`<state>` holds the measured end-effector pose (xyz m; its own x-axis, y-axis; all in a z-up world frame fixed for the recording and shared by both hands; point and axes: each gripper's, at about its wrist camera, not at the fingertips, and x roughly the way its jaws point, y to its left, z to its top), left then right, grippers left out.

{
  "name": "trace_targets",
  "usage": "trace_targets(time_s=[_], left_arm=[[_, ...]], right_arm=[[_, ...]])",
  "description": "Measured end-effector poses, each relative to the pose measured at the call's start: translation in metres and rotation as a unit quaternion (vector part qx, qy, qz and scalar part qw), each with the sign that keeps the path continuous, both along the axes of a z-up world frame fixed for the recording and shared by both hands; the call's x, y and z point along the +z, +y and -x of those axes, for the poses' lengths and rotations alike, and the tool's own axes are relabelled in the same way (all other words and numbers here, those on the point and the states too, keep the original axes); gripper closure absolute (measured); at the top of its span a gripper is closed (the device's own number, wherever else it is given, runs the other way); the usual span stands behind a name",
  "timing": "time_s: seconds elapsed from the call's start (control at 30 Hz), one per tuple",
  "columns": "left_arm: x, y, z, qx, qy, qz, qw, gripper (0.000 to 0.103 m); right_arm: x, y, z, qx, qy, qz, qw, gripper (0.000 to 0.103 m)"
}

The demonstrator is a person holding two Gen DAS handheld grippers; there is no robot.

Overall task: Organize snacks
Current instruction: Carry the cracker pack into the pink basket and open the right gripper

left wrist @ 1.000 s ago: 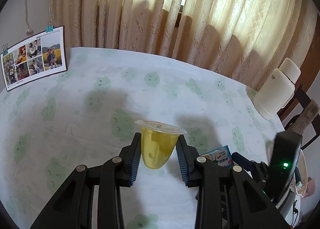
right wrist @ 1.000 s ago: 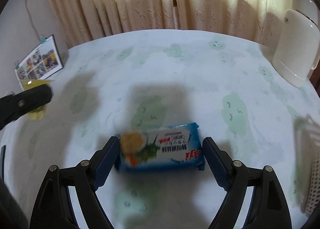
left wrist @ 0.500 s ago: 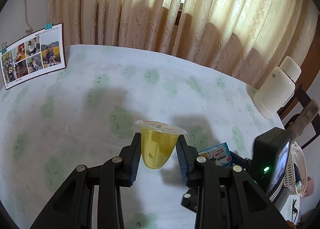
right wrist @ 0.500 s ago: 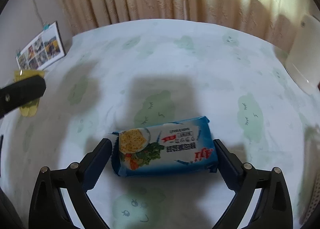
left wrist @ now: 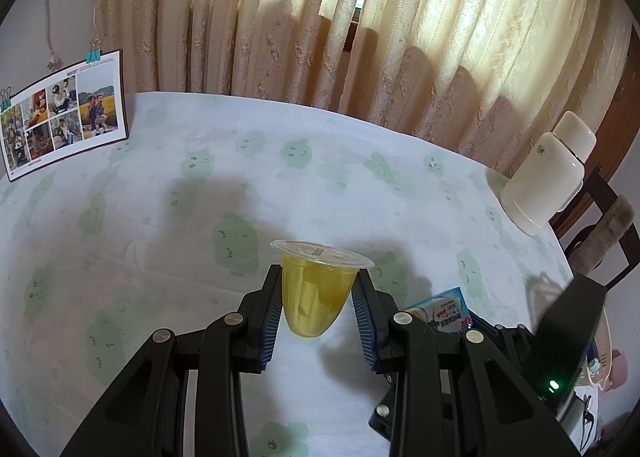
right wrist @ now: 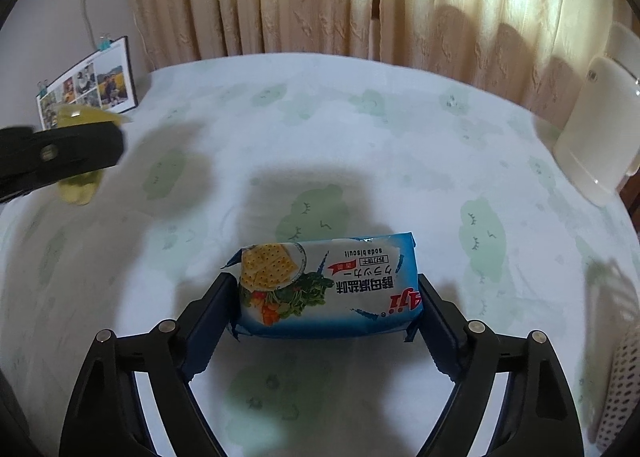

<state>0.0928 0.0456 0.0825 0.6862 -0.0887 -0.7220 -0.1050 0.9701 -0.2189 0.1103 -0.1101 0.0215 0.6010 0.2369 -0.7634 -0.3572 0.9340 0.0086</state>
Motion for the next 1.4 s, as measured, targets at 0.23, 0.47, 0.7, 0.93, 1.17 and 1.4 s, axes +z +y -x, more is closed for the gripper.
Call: trace_targets(time_s=[0.23,0.47,0.7,0.93,1.17,1.4], left_arm=[[0.002,-0.012,0.004,-0.02,-0.006,-0.005,0.9998,0.072],[0.005,-0.027,0.011,-0.042,-0.015,-0.012,0.9989,0.072],[0.008,-0.039,0.018,-0.058,-0.023,-0.016,0.9979,0.072],[0.01,-0.051,0.024,-0.076,-0.029,-0.021,0.9965,0.072],[0.009,-0.061,0.029,-0.087,-0.031,-0.028,0.9953,0.072],[0.007,-0.066,0.033,-0.096,-0.031,-0.033,0.9944,0.072]], right_arm=[[0.021,-0.021,0.017,-0.015,-0.023,-0.013,1.0,0.017],[0.044,-0.062,0.032,-0.06,-0.043,-0.028,0.997,0.017],[0.069,-0.109,0.05,-0.114,-0.07,-0.039,0.99,0.017],[0.087,-0.163,0.068,-0.182,-0.095,-0.043,0.978,0.017],[0.096,-0.204,0.08,-0.235,-0.106,-0.044,0.965,0.017],[0.09,-0.239,0.085,-0.277,-0.104,-0.035,0.954,0.017]])
